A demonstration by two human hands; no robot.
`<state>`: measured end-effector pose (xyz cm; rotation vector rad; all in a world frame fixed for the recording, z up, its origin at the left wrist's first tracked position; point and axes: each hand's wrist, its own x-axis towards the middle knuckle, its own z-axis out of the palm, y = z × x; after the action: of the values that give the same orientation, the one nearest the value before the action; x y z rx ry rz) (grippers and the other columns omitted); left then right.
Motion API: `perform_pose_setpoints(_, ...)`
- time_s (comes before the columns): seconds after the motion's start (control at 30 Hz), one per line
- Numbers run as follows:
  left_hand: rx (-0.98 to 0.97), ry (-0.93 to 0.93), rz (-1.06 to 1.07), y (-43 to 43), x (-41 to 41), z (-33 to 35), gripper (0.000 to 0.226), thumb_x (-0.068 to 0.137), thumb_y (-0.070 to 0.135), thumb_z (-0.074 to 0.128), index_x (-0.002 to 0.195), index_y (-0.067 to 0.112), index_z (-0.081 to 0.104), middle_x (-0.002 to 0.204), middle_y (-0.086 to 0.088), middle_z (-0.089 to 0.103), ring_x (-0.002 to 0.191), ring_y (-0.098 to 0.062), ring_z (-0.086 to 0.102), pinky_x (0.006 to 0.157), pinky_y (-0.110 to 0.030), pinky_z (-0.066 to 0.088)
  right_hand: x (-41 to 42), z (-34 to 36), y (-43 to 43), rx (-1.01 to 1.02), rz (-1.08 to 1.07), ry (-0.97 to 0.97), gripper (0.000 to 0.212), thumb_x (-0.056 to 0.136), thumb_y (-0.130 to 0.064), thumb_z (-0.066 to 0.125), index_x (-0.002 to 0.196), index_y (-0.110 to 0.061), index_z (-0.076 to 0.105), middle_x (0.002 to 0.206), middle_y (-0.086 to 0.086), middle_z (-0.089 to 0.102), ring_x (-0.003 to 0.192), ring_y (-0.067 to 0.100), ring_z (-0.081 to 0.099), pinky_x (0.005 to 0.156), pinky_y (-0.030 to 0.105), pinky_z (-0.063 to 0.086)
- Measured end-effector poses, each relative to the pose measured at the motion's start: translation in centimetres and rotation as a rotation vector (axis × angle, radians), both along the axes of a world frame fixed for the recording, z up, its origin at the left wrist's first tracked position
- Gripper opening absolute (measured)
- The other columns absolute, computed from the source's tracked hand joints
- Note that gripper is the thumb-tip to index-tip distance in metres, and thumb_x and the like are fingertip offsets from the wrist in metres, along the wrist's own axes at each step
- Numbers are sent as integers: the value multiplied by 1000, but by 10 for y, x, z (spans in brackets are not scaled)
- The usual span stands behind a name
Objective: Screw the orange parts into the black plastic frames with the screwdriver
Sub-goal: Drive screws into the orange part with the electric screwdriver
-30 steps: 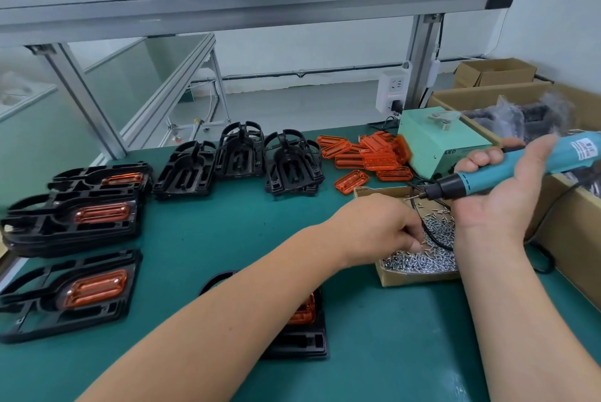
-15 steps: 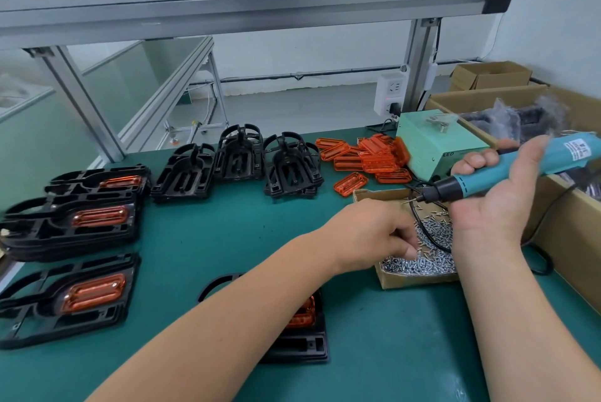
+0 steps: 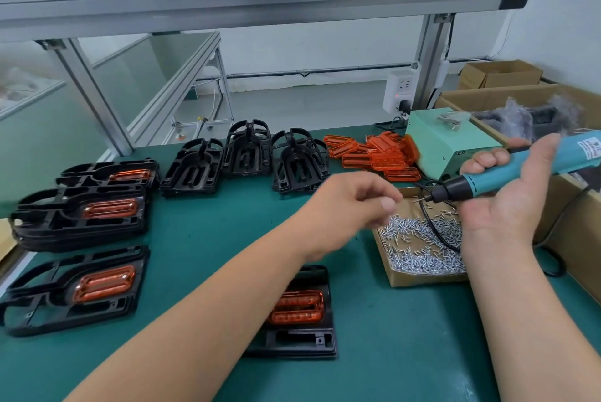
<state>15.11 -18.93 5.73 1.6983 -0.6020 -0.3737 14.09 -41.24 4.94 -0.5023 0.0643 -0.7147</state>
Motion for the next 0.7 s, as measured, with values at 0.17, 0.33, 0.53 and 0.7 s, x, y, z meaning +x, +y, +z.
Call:
perform_pose_setpoints(0.17,-532,562,108,72,-6,4,15,98,3,65,113,6,67,92,-8,66,80,-18,67,75,-32,62,-1,0,7,-1,39,-21,33,102,-52,67,95,-20,62,77,-5,49,68,11,51,65,24,45)
perform_pose_setpoints(0.33,-771,824,223,126,-17,-5,8,99,9,60,107,8,64,99,-9,64,86,-18,65,69,-23,60,-5,4,35,-54,108,-10,33,101,-52,67,96,-20,60,77,-5,48,68,11,50,65,23,45)
perform_pose_setpoints(0.53,-742,860,155,143,-24,-14,7,100,8,56,105,8,61,98,-8,63,77,-13,55,55,-17,48,-3,18,89,-89,258,-6,32,103,-48,64,96,-17,60,73,-3,47,65,11,47,60,24,43)
perform_pose_setpoints(0.7,-633,772,91,145,-27,-16,4,101,9,62,101,9,66,96,-6,61,69,-8,49,49,-14,38,3,30,125,-104,345,-66,31,104,-46,64,96,-17,61,74,-3,49,64,11,49,60,24,46)
